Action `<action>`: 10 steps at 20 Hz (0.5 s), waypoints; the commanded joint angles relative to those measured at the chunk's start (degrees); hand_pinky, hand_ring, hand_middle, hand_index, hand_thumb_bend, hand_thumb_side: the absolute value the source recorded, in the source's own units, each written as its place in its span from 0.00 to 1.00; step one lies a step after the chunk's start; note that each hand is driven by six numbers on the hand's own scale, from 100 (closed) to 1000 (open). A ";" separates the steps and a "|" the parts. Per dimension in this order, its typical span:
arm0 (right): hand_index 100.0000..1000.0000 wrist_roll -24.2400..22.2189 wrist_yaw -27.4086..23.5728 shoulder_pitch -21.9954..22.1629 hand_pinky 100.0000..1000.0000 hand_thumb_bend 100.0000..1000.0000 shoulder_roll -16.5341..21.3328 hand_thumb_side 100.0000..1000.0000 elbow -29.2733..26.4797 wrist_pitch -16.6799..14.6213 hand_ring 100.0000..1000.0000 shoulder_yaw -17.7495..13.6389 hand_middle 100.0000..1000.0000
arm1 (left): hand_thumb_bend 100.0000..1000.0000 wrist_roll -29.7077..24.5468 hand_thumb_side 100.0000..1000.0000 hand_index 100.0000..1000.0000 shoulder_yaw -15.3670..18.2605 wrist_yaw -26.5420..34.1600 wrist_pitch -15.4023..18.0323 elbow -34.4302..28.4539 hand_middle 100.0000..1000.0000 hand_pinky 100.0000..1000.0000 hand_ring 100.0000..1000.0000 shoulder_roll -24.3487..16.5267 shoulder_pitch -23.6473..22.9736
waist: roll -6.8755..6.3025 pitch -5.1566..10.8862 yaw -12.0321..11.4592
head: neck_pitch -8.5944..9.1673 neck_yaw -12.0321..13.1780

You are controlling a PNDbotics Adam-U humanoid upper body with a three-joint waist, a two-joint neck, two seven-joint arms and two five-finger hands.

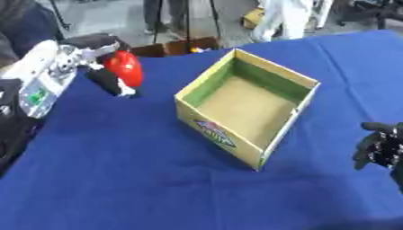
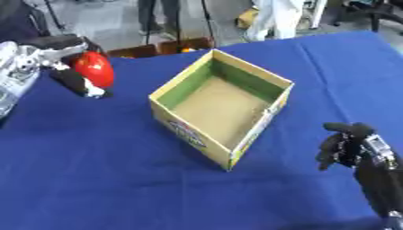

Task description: Pick up objects on the table and place them in the box.

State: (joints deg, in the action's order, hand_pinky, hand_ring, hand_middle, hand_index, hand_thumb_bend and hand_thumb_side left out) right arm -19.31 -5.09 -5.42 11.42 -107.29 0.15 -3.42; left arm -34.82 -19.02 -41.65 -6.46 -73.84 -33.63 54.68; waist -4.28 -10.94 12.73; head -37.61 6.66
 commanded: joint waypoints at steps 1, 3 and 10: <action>0.78 -1.10 -0.05 -0.95 0.37 0.00 1.54 1.00 -0.42 0.02 0.46 0.92 0.46 | 0.07 -0.32 0.29 0.61 -0.24 -2.67 1.24 2.04 0.40 0.30 0.31 3.79 4.04 | -0.14 0.61 1.01 | 1.14 1.35; 0.78 -1.90 -0.29 -1.41 0.37 0.00 1.74 1.00 -0.42 0.11 0.46 1.67 0.46 | 0.07 0.40 0.28 0.61 0.04 -4.83 1.95 4.56 0.40 0.30 0.31 6.71 5.93 | -0.60 0.40 2.47 | 1.55 2.05; 0.78 -4.19 -1.16 -3.15 0.37 0.00 2.06 1.00 -0.64 0.43 0.46 3.60 0.46 | 0.08 5.53 0.28 0.61 1.95 -11.86 3.43 14.65 0.40 0.30 0.31 14.86 7.91 | -1.92 -0.81 7.57 | 2.98 4.32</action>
State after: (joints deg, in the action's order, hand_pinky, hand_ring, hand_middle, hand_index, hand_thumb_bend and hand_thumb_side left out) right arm -23.04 -5.76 -7.93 12.39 -107.06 0.66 -0.06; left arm -30.38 -18.09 -52.40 -3.24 -60.18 -19.04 61.33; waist -6.64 -12.65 20.52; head -35.43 10.54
